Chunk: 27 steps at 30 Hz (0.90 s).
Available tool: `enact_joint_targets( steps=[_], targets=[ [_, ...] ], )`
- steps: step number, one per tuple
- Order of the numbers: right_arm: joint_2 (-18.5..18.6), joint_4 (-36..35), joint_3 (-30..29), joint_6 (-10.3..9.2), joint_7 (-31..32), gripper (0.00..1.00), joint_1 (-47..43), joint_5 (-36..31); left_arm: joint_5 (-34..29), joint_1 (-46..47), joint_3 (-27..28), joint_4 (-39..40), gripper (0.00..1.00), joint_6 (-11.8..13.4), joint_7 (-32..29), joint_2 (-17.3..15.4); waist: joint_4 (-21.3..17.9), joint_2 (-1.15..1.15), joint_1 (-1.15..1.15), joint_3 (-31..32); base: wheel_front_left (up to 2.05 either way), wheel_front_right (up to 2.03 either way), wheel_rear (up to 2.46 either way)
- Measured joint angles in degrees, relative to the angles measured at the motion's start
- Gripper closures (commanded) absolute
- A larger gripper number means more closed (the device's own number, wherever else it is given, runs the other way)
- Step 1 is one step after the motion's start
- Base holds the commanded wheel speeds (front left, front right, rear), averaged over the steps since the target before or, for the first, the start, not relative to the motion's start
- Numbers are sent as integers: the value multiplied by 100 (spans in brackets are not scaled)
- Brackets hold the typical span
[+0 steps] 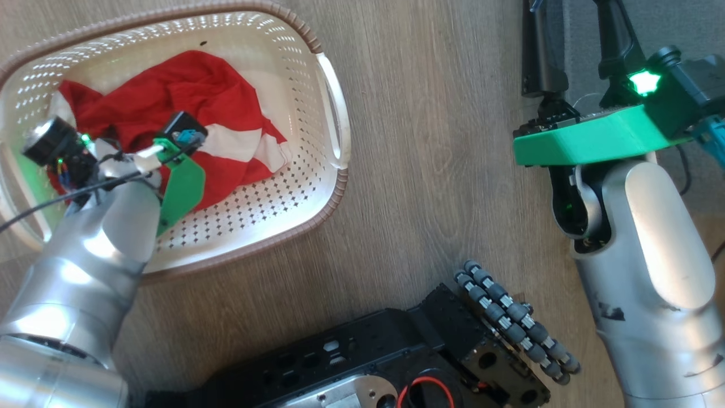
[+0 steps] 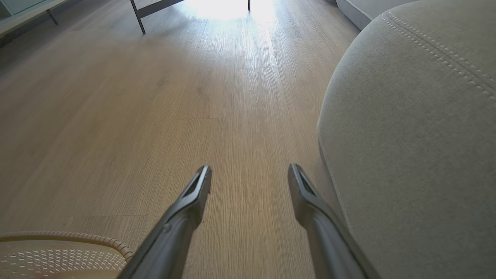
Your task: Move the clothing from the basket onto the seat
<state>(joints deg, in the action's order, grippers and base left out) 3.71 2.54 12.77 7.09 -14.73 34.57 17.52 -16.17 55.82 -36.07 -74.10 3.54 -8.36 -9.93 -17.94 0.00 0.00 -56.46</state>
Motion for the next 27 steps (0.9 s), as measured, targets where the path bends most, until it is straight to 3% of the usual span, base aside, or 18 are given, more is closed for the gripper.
enact_joint_targets(
  steps=[3,4,5,6,10,16,27],
  targets=[
    [-3,-33,0,0,0,0,41,52,0,36,-33,-7,0,-1,-23,-79,-32,0,0,-59,0,0,0],
    [-5,-46,1,0,0,0,41,87,1,48,-37,-8,28,-3,-24,-92,-36,0,0,-75,0,0,0],
    [-8,-49,3,0,0,0,41,113,7,51,-35,-8,75,-7,-26,-108,-39,0,0,-86,0,0,0],
    [-9,-49,4,0,0,0,41,127,7,51,-34,-9,100,-7,-31,-125,-39,0,0,-92,0,0,0],
    [-20,-53,2,0,0,0,42,148,179,47,3,-9,100,-7,20,-138,-21,0,0,-70,0,0,0],
    [-25,-43,-25,0,0,0,52,170,575,-25,226,-13,100,9,608,-75,50,0,0,133,0,0,0],
    [-23,162,-116,0,0,0,33,-1,1199,-237,561,-20,100,-103,1622,347,335,0,0,920,0,0,0]
  ],
)
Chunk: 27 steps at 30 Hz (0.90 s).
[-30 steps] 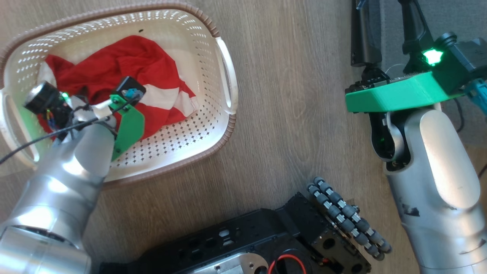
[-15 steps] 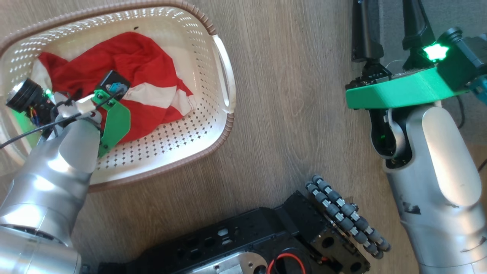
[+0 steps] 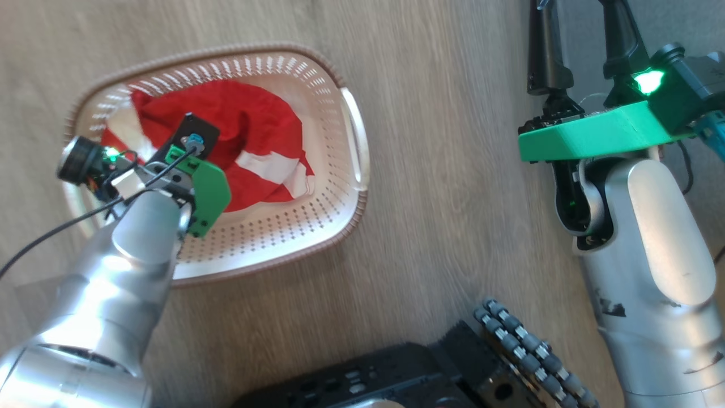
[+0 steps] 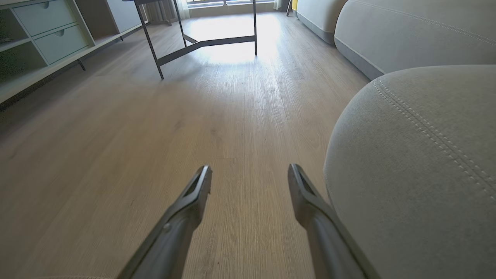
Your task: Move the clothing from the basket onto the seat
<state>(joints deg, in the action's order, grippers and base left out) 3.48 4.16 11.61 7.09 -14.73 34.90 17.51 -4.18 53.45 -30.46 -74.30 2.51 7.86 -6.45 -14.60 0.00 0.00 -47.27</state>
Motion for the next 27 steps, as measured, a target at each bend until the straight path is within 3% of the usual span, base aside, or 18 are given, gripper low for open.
enact_joint_targets(
  steps=[6,14,27],
  targets=[
    [81,92,-55,0,0,0,-88,-41,380,-85,194,-1,100,-100,394,270,241,0,0,506,0,0,0],
    [218,259,-73,0,0,0,-417,-67,806,-552,339,257,100,-249,642,401,547,0,0,1193,0,0,0],
    [226,610,-142,0,0,0,-1267,-73,1606,-1781,332,2309,100,-190,645,435,1005,0,0,2618,0,0,0]
  ],
)
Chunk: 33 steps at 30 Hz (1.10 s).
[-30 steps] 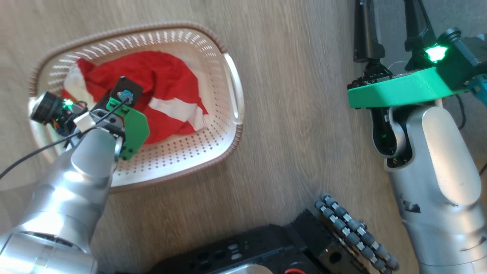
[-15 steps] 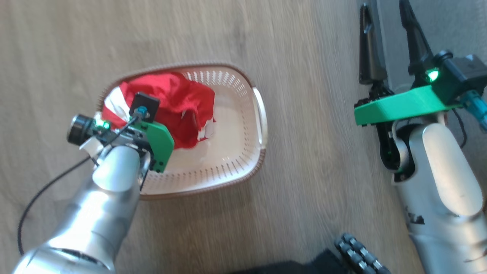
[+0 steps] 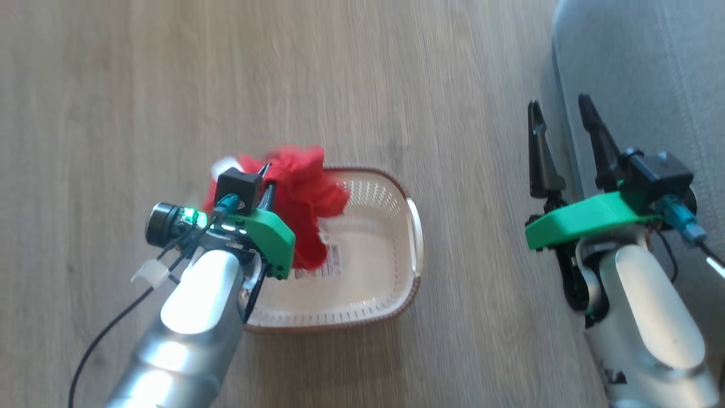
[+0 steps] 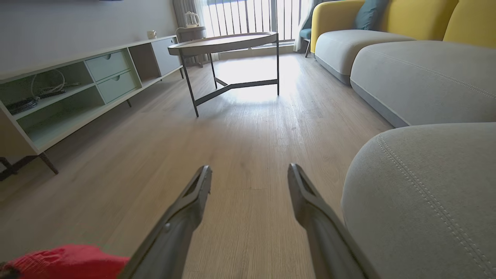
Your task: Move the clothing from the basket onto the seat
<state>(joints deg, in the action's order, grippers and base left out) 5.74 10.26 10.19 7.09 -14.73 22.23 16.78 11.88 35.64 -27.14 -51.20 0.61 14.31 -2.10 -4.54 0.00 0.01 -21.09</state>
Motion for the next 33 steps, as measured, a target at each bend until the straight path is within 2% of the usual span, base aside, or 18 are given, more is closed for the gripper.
enact_joint_targets(
  steps=[16,24,33],
  targets=[
    [-9,237,-123,0,0,0,-888,-18,341,-860,265,2430,100,101,14,-3,399,0,0,1289,0,0,0],
    [-21,344,-111,0,0,0,-1119,-19,393,-869,391,3182,100,92,15,-3,496,0,0,1610,0,0,0],
    [-24,380,-105,0,0,0,-1305,-60,400,-694,380,3733,100,85,23,-4,494,0,0,1697,0,0,0]
  ],
)
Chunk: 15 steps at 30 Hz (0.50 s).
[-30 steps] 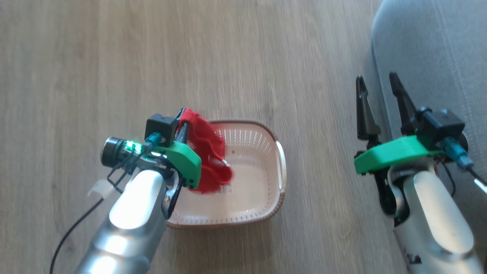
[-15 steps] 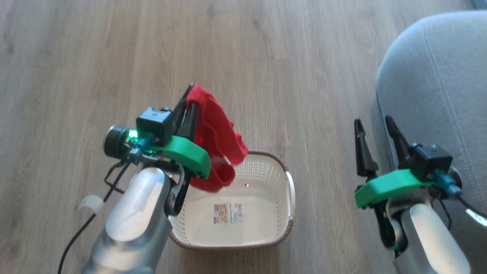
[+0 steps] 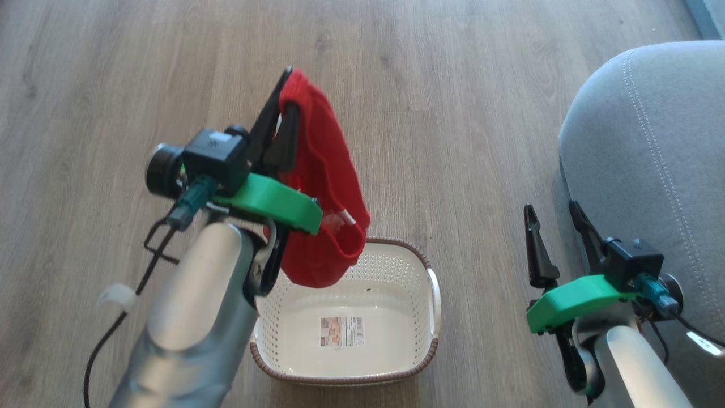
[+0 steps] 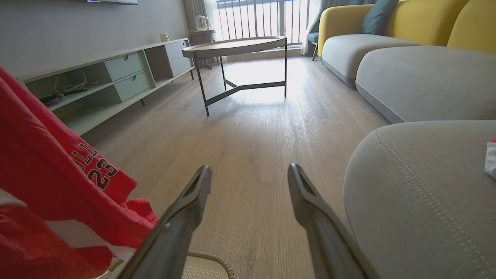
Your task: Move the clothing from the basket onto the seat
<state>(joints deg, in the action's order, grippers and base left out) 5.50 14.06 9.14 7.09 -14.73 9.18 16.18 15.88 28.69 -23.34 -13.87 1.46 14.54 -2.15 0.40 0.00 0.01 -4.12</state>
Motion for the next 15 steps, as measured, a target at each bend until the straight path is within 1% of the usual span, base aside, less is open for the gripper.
enact_joint_targets(
  steps=[9,15],
  targets=[
    [-29,8,0,0,0,0,-26,0,-1,412,-16,608,100,1,-143,-2,49,0,0,-12,0,0,0],
    [-47,58,54,0,0,0,-21,0,-10,463,-70,748,100,9,-196,-2,90,0,0,-66,0,0,0]
  ],
)
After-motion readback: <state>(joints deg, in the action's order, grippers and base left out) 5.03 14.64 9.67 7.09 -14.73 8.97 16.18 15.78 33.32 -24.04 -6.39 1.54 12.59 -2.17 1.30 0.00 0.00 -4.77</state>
